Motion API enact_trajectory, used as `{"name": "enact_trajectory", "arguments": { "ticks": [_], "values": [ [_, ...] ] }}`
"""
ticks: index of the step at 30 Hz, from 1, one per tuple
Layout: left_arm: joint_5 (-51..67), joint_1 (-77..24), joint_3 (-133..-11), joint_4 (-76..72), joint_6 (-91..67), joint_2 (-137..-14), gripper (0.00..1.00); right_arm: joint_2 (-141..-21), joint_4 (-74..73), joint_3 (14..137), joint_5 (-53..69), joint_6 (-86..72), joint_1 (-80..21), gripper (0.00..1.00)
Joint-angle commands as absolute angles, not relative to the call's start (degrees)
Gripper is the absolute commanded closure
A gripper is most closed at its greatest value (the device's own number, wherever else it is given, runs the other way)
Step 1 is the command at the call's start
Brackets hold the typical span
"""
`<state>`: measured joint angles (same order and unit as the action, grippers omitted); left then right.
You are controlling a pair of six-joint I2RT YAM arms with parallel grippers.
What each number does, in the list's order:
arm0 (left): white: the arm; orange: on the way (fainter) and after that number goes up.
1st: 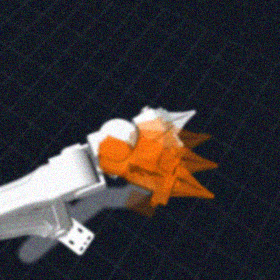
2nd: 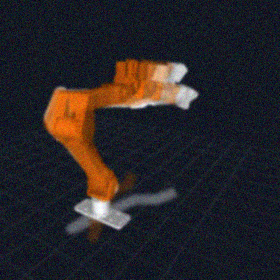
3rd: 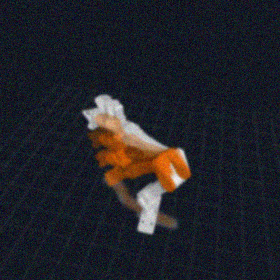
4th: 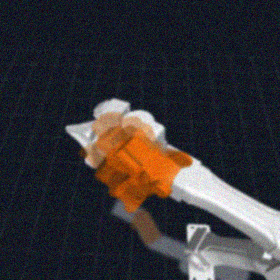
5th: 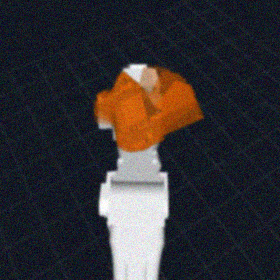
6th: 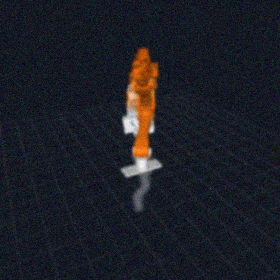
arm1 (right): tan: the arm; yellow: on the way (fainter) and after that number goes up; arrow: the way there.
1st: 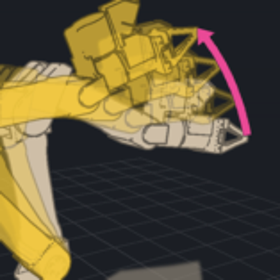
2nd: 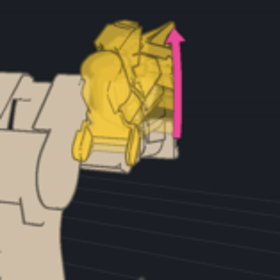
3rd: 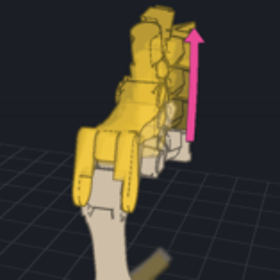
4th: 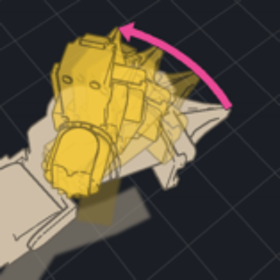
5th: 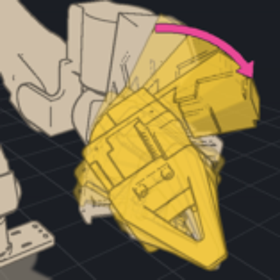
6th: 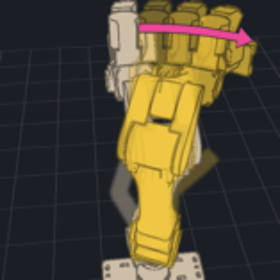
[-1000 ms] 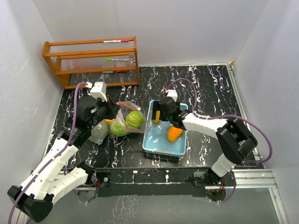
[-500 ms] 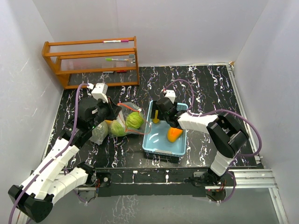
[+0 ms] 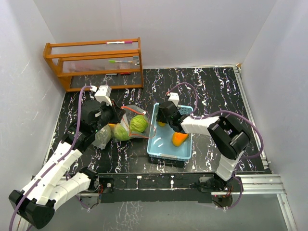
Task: Place the food in the zip-top bag and seal the zipper
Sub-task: Pick up the fake vegetable from the bin.
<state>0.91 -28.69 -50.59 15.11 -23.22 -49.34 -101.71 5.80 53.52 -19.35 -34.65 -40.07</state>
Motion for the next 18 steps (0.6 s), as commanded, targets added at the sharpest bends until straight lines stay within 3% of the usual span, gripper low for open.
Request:
{"name": "enact_trajectory", "arguments": {
  "ticks": [1,11,18],
  "values": [
    [1.58,-28.82,-51.41,12.43,-23.29,-48.99,1.00,-100.90,8.71,53.43,-19.93,-33.97,-40.07,0.59],
    [0.83,-28.83,-51.85,13.00,-22.85,-49.09,1.00,-83.05,-0.37,50.58,-18.02,-30.92,-40.12,0.66],
    [-0.27,-28.83,-52.54,13.66,-21.45,-50.48,1.00,-62.86,-3.18,47.04,-3.37,-25.25,-40.34,0.67]
  ]
}}
